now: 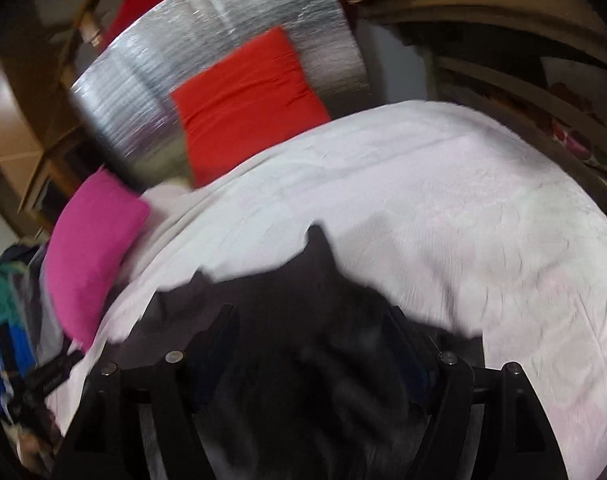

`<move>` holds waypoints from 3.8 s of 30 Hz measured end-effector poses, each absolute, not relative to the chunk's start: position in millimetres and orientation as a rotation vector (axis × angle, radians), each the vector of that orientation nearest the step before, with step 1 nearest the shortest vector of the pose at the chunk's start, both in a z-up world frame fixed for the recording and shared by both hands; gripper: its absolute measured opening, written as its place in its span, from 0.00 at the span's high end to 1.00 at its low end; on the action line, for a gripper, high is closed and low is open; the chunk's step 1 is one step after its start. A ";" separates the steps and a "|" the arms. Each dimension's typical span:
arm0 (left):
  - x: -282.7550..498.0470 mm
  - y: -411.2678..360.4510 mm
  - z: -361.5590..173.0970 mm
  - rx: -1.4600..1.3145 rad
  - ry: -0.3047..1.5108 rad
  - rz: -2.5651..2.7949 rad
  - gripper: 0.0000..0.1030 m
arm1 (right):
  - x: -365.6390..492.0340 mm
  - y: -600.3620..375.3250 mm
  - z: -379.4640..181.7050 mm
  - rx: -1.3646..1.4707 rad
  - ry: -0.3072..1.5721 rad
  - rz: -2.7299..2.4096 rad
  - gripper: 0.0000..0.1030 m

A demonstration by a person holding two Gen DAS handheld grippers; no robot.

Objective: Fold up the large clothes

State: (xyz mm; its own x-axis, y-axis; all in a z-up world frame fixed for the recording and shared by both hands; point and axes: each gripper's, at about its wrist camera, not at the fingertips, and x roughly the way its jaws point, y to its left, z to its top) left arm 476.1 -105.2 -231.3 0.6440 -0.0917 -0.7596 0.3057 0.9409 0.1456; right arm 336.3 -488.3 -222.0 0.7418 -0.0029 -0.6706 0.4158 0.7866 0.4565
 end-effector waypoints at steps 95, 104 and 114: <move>373.2 -18.1 -263.4 0.280 0.875 0.004 0.27 | 251.1 -494.9 -256.8 0.623 0.788 -0.456 0.66; 372.5 -18.5 -263.4 0.280 0.872 0.003 0.27 | 256.1 -499.4 -271.4 0.627 0.825 -0.473 0.67; 372.4 -18.3 -265.3 0.295 0.875 0.002 0.27 | 246.2 -513.4 -266.8 0.788 0.776 -0.415 0.36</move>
